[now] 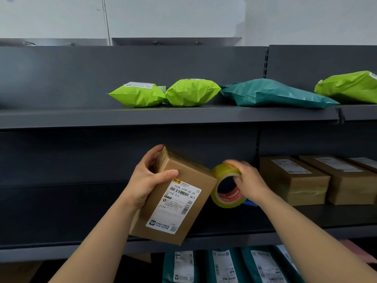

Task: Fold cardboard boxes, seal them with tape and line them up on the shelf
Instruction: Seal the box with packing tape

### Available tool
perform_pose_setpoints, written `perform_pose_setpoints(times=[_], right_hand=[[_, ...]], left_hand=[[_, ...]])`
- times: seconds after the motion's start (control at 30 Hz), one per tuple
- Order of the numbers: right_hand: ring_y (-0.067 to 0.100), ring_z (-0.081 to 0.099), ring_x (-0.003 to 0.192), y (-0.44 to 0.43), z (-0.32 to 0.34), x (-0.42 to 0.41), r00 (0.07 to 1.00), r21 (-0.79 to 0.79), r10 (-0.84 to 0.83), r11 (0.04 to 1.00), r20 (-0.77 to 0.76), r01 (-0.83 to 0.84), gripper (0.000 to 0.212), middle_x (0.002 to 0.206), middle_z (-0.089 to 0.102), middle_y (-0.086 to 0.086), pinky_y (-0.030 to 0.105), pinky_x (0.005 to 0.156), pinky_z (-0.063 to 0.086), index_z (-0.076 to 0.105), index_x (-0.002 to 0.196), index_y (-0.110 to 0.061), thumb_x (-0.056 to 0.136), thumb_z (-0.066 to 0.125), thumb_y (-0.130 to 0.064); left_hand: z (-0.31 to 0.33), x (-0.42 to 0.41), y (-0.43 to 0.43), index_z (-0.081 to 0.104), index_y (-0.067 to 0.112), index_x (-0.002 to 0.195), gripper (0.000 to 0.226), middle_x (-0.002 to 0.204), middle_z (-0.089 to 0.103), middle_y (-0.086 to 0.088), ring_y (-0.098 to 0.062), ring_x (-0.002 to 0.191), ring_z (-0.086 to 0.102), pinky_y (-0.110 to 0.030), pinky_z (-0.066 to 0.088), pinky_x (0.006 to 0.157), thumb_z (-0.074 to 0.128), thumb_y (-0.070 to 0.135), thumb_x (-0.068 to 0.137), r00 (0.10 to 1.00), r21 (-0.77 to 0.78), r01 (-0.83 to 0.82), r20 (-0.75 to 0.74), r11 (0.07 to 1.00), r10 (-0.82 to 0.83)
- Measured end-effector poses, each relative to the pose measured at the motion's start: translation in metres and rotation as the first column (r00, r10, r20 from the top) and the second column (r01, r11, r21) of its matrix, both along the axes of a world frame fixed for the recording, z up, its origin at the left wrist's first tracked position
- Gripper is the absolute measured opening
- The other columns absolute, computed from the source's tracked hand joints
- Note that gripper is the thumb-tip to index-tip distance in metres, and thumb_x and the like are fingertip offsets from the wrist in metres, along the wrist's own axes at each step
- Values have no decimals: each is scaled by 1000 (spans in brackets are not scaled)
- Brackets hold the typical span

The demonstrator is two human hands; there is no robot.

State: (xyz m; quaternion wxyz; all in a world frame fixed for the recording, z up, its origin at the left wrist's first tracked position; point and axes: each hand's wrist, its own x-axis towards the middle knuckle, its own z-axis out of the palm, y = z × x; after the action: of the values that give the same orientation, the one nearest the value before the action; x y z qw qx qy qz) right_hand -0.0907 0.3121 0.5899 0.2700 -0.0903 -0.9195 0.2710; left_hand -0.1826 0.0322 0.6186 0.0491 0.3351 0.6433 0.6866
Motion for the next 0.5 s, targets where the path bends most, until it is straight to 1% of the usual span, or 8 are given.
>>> perform_pose_setpoints(times=[0.1, 0.23, 0.3, 0.37, 0.4, 0.43, 0.47, 0.5], right_hand=[[20, 51, 109, -8, -6, -5, 1000, -13, 13, 1000, 3, -13, 54, 116, 49, 3, 24, 88, 39, 48, 138, -31, 94, 49, 1], [21, 51, 113, -21, -14, -8, 1000, -54, 31, 998, -3, -32, 54, 121, 52, 6, 24, 92, 40, 48, 138, -31, 94, 49, 0], [21, 51, 114, -26, -13, -8, 999, -60, 43, 997, -12, -43, 53, 123, 52, 6, 24, 92, 40, 47, 138, -31, 94, 49, -1], [21, 51, 114, -31, -8, -8, 998, -46, 56, 997, -28, -57, 52, 123, 51, 6, 24, 93, 40, 47, 139, -31, 95, 49, -3], [22, 51, 114, -33, -5, -8, 997, -28, 63, 998, -32, -64, 51, 122, 51, 5, 26, 94, 41, 47, 139, -30, 95, 49, -4], [22, 52, 113, -37, -2, -7, 997, -7, 69, 998, -35, -69, 50, 121, 51, 5, 27, 95, 42, 47, 139, -31, 96, 49, -6], [22, 52, 111, -41, 2, -7, 996, 17, 76, 997, -41, -75, 50, 121, 51, 5, 30, 95, 44, 46, 140, -30, 96, 49, -7], [21, 53, 110, -47, 5, -6, 995, 43, 90, 995, -48, -88, 50, 120, 51, 4, 32, 95, 45, 45, 140, -30, 96, 50, -8]], left_hand=[[-3, -2, -4, 51, 37, 134, 114, 132, 59, 2, -20, 115, 62, -43, 52, 97, 95, 53, 30, 1000, 30, -1, 20, 1000, 0], [-5, -3, -10, 49, 38, 137, 114, 133, 57, 2, -21, 114, 64, -40, 55, 91, 96, 49, 33, 998, 68, 24, 61, 997, -28], [-8, -2, -15, 46, 43, 139, 107, 133, 57, 4, -20, 111, 66, -35, 57, 84, 94, 41, 43, 996, 84, 59, 61, 995, -64], [-8, -2, -21, 47, 46, 137, 89, 130, 59, 6, -20, 108, 67, -31, 57, 80, 83, 41, 56, 996, 59, 70, 56, 996, -74], [-8, -2, -24, 49, 47, 135, 80, 129, 61, 5, -21, 108, 67, -33, 56, 83, 77, 47, 60, 997, 43, 55, 60, 998, -58], [-7, -6, -27, 52, 48, 132, 72, 129, 61, 4, -23, 110, 65, -36, 54, 89, 71, 55, 63, 998, 22, 11, 63, 1000, -13], [-4, -8, -30, 55, 48, 129, 65, 130, 60, 4, -23, 114, 62, -40, 50, 97, 64, 61, 66, 997, -8, -57, 53, 998, 58], [0, -13, -33, 58, 47, 126, 58, 134, 57, 6, -21, 120, 57, -40, 44, 104, 56, 64, 71, 990, -46, -142, 20, 989, 143]])
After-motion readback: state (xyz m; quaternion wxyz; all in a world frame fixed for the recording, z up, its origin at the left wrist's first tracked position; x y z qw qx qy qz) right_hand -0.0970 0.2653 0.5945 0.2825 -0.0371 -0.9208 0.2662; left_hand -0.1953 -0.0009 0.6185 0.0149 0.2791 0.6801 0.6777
